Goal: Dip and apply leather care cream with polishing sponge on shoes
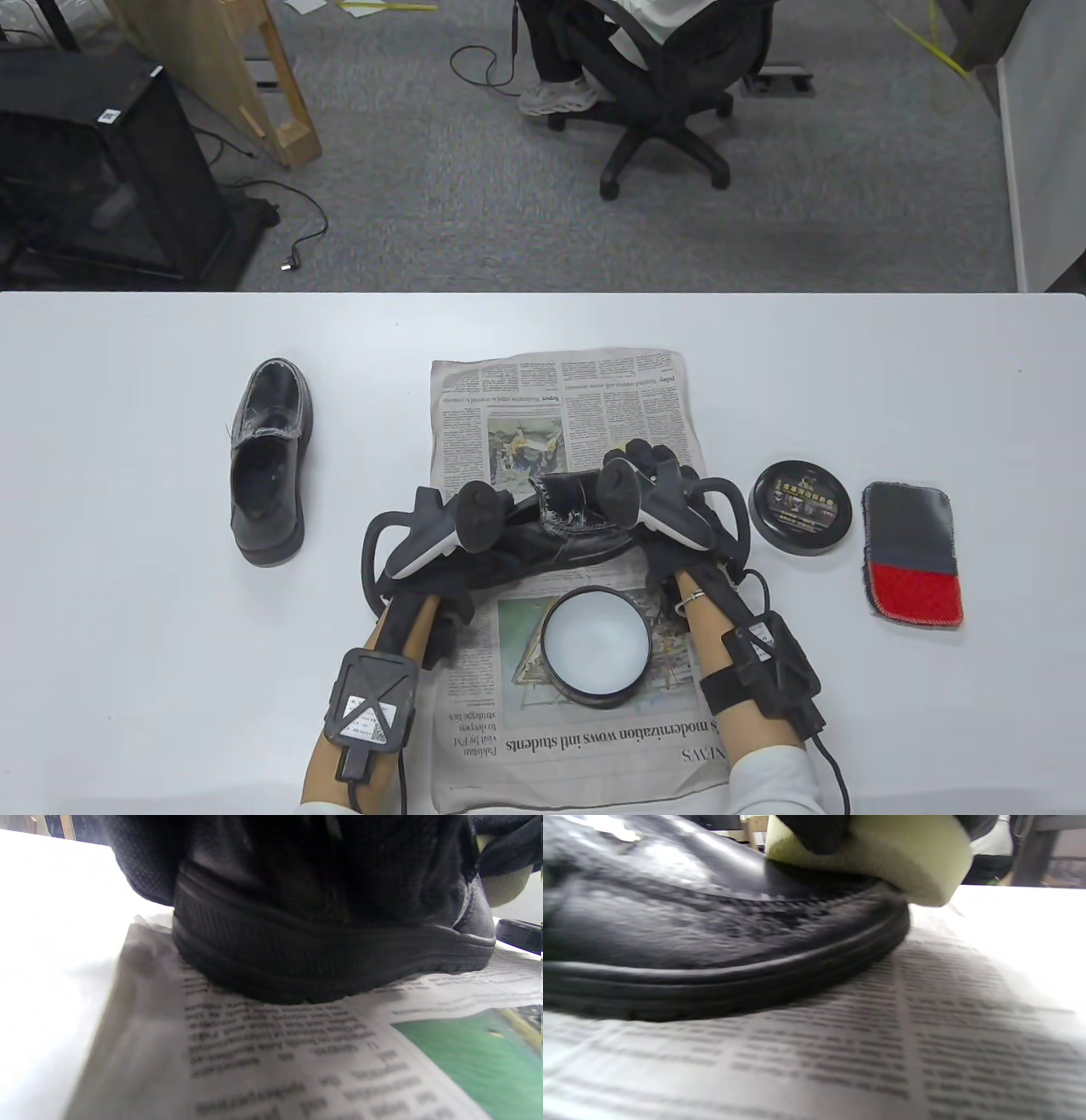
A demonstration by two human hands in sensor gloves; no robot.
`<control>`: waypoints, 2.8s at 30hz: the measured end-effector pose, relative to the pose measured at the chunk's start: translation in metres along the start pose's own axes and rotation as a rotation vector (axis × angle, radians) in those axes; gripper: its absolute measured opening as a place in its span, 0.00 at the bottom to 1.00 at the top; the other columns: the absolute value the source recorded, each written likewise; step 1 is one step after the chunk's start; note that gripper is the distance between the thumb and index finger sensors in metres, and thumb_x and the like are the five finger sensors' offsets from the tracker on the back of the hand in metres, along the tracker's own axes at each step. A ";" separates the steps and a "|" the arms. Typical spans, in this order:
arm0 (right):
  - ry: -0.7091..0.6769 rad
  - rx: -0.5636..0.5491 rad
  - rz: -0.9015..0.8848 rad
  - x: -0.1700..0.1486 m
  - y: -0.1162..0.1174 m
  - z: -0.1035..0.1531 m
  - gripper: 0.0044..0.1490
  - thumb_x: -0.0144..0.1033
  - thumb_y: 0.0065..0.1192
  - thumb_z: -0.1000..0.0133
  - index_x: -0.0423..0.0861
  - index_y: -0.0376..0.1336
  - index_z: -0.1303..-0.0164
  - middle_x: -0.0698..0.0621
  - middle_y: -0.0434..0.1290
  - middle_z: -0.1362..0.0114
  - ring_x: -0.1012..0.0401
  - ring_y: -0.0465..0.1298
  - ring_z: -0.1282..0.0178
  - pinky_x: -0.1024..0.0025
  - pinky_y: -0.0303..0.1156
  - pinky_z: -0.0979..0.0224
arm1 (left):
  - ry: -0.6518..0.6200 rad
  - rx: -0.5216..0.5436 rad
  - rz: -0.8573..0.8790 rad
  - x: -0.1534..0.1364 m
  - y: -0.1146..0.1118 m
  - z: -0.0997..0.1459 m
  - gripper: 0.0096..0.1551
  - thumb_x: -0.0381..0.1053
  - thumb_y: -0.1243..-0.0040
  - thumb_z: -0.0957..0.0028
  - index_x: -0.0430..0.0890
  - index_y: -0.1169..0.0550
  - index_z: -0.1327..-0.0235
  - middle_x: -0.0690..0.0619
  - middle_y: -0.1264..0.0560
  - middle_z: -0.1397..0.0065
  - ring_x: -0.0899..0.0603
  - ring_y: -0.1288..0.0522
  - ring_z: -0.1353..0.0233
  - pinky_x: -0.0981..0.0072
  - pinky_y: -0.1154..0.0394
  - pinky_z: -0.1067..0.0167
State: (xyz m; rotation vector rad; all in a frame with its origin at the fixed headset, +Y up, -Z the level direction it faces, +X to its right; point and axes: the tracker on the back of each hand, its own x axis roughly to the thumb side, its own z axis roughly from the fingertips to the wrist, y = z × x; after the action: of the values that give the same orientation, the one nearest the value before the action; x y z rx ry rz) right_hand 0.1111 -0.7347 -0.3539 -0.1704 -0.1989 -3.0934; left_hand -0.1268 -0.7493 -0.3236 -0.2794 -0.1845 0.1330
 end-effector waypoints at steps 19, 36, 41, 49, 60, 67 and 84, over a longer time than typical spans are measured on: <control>-0.211 -0.166 0.105 0.026 -0.003 0.043 0.33 0.30 0.54 0.35 0.50 0.51 0.18 0.43 0.59 0.15 0.42 0.65 0.18 0.50 0.67 0.23 | -0.022 -0.011 0.009 -0.001 -0.001 -0.001 0.52 0.65 0.31 0.61 0.57 0.37 0.20 0.54 0.30 0.17 0.41 0.28 0.21 0.45 0.28 0.27; -0.051 -0.074 0.150 -0.014 0.009 0.029 0.35 0.31 0.53 0.35 0.47 0.47 0.18 0.40 0.58 0.16 0.44 0.69 0.22 0.56 0.72 0.26 | -0.011 -0.007 0.011 -0.001 -0.002 -0.001 0.53 0.65 0.31 0.61 0.56 0.37 0.19 0.52 0.29 0.17 0.41 0.28 0.22 0.46 0.27 0.29; -0.156 -0.138 0.227 0.001 0.009 0.057 0.34 0.30 0.54 0.36 0.46 0.51 0.19 0.38 0.61 0.18 0.43 0.71 0.23 0.55 0.73 0.27 | -0.025 -0.011 0.004 0.000 -0.002 -0.001 0.52 0.65 0.31 0.61 0.56 0.37 0.20 0.52 0.29 0.17 0.40 0.28 0.22 0.46 0.27 0.28; -0.198 -0.219 0.109 0.028 -0.001 0.039 0.32 0.28 0.53 0.36 0.53 0.52 0.20 0.48 0.60 0.15 0.46 0.65 0.18 0.52 0.65 0.20 | -0.040 -0.020 0.019 -0.002 -0.003 -0.002 0.52 0.65 0.31 0.61 0.57 0.37 0.20 0.54 0.30 0.17 0.41 0.29 0.21 0.46 0.28 0.27; -0.044 -0.157 0.294 -0.004 0.008 0.027 0.33 0.30 0.52 0.35 0.50 0.50 0.19 0.46 0.62 0.17 0.49 0.72 0.23 0.59 0.72 0.24 | -0.021 -0.013 0.018 -0.001 -0.003 -0.001 0.53 0.65 0.31 0.61 0.56 0.37 0.20 0.52 0.29 0.18 0.41 0.28 0.22 0.47 0.27 0.28; -0.145 -0.201 0.297 -0.002 0.014 0.062 0.34 0.31 0.54 0.36 0.43 0.52 0.18 0.40 0.65 0.19 0.46 0.74 0.26 0.58 0.75 0.28 | -0.035 -0.011 0.017 -0.001 -0.004 -0.002 0.53 0.66 0.31 0.61 0.57 0.37 0.20 0.52 0.28 0.18 0.40 0.28 0.22 0.47 0.27 0.28; 0.014 -0.107 0.142 -0.018 0.010 0.017 0.33 0.30 0.52 0.36 0.53 0.49 0.20 0.46 0.60 0.16 0.48 0.69 0.20 0.58 0.72 0.25 | -0.018 -0.007 0.011 0.000 -0.004 0.000 0.52 0.66 0.31 0.61 0.57 0.37 0.20 0.52 0.28 0.18 0.41 0.27 0.23 0.48 0.27 0.29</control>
State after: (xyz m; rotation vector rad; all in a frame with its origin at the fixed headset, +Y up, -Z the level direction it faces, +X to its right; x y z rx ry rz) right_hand 0.1310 -0.7420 -0.3378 -0.1593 -0.0195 -2.9635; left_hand -0.1264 -0.7534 -0.3226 -0.2865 -0.2010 0.1453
